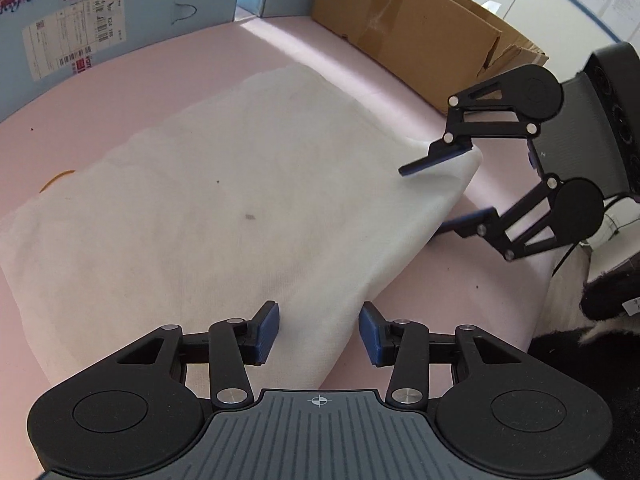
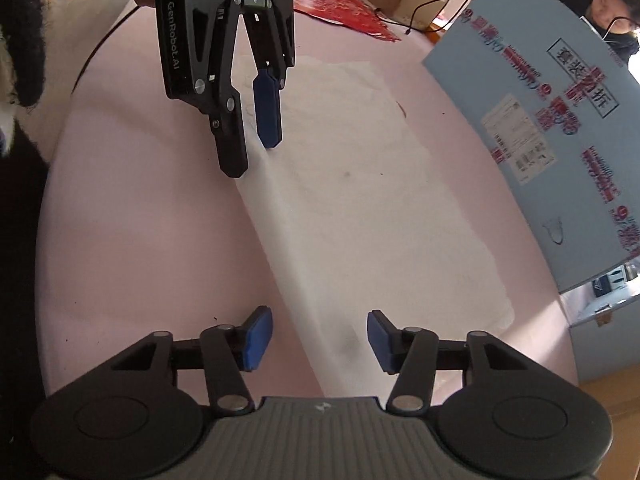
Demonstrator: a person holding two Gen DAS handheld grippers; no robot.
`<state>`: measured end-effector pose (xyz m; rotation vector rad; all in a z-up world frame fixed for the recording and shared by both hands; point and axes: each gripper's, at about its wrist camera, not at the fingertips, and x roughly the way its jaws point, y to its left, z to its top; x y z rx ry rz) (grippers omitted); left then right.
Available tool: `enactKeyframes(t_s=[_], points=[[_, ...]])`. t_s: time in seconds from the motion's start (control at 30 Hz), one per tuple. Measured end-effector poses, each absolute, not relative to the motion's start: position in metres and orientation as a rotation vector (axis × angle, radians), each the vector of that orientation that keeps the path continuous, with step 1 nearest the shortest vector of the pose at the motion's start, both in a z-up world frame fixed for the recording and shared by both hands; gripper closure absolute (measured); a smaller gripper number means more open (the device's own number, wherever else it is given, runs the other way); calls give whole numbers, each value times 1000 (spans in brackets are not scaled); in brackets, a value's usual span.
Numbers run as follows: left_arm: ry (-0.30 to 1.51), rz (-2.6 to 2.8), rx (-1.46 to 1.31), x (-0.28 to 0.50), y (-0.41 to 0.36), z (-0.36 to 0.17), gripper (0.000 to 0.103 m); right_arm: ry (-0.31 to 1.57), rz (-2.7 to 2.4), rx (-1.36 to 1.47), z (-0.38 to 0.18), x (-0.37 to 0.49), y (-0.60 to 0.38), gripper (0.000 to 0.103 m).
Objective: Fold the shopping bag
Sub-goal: 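Grasp the bag edge with the left gripper while the right gripper grasps the opposite edge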
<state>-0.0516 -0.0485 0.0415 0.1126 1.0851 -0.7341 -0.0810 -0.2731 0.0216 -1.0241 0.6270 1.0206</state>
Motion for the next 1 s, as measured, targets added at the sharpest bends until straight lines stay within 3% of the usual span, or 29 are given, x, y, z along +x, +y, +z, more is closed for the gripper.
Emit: enactKeyframes(t_s=[0.03, 0.2, 0.33, 0.4, 0.53, 0.67, 0.83, 1.0], points=[[1079, -740, 122, -53, -50, 42, 57, 652, 1022, -1029, 22, -76, -272, 87], [985, -778, 318, -73, -75, 54, 32, 839, 1045, -738, 37, -39, -281, 90], [1027, -749, 364, -79, -64, 41, 33, 969, 1018, -502, 37, -8, -302, 90], [1045, -718, 300, -77, -45, 39, 37, 1017, 991, -427, 35, 5, -313, 90], [1061, -628, -42, -68, 11, 36, 63, 1103, 983, -300, 28, 18, -328, 85], [1056, -540, -373, -65, 58, 18, 79, 1174, 962, -151, 23, 31, -345, 80], [1064, -491, -533, -75, 73, 3, 84, 1195, 880, -61, 9, 47, -356, 78], [1065, -431, -514, -84, 73, 4, 87, 1140, 752, -24, 12, 50, -359, 64]])
